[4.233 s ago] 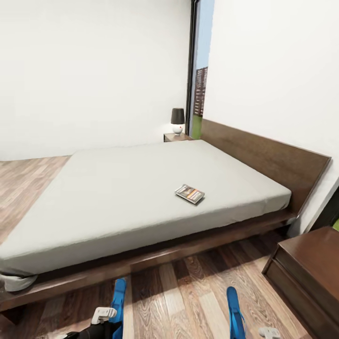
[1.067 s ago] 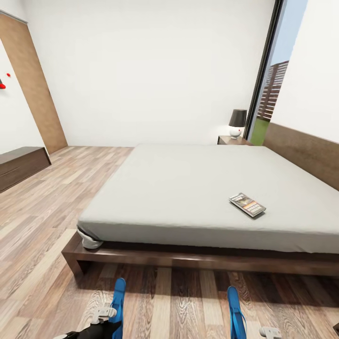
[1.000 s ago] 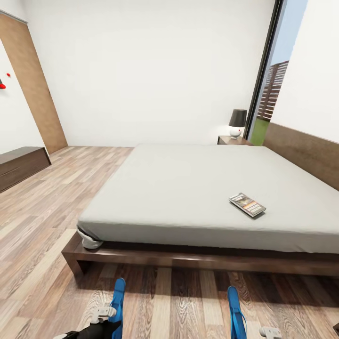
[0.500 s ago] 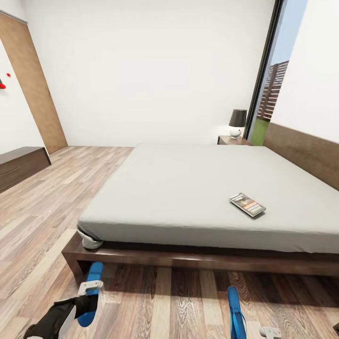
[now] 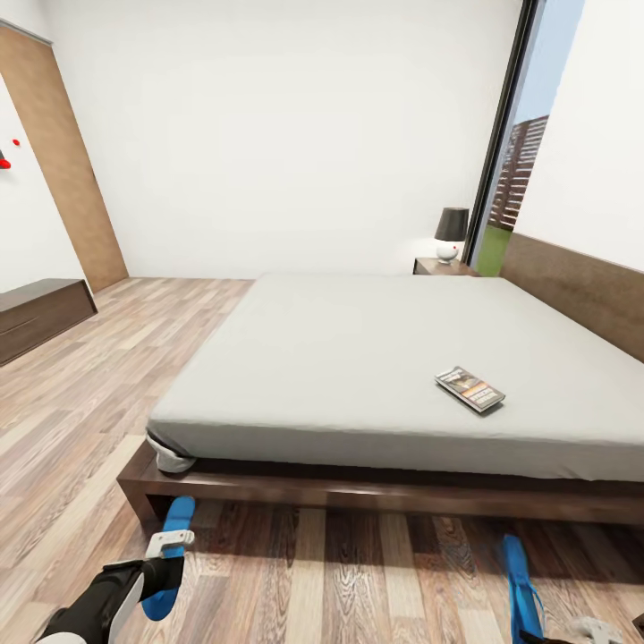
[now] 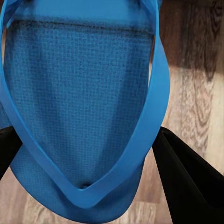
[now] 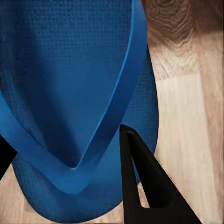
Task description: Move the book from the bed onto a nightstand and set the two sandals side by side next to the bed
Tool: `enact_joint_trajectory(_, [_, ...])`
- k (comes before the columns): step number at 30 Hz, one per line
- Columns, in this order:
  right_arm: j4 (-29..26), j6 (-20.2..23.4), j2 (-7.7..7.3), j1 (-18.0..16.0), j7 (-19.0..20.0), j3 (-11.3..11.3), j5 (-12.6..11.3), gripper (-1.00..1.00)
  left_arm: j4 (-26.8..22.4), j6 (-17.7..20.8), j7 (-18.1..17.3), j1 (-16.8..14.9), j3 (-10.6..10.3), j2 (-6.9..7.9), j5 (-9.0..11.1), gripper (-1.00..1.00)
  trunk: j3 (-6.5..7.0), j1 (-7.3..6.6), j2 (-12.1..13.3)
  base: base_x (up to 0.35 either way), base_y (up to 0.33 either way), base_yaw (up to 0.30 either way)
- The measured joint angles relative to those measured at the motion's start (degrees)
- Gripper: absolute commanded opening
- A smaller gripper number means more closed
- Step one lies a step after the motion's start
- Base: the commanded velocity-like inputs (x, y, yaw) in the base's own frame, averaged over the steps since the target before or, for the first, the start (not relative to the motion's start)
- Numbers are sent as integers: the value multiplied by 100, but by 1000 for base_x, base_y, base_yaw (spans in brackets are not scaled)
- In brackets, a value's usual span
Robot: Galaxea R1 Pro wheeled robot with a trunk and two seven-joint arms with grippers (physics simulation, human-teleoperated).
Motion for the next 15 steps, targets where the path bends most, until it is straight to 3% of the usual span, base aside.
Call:
enact_joint_trajectory(3, [0,555,-307,0,639,14,-572,-100,9,-34,0,17,-2,-6,14,-100,0,0,0,0,0,0])
enact_joint_trajectory(4, [0,635,-344,0,809,22,-648,-100,10,-62,0,27,-2,-9,18,-100,0,0,0,0,0,0])
enact_joint_trajectory(8, [1,750,-398,1,1364,42,-762,-100,28,-216,0,54,-3,-23,25,-100,0,0,0,0,0,0])
enact_joint_trajectory(15, [1,770,-398,1,2335,73,-722,-100,178,-290,-1,65,-4,-27,26,-100,0,0,0,0,0,0])
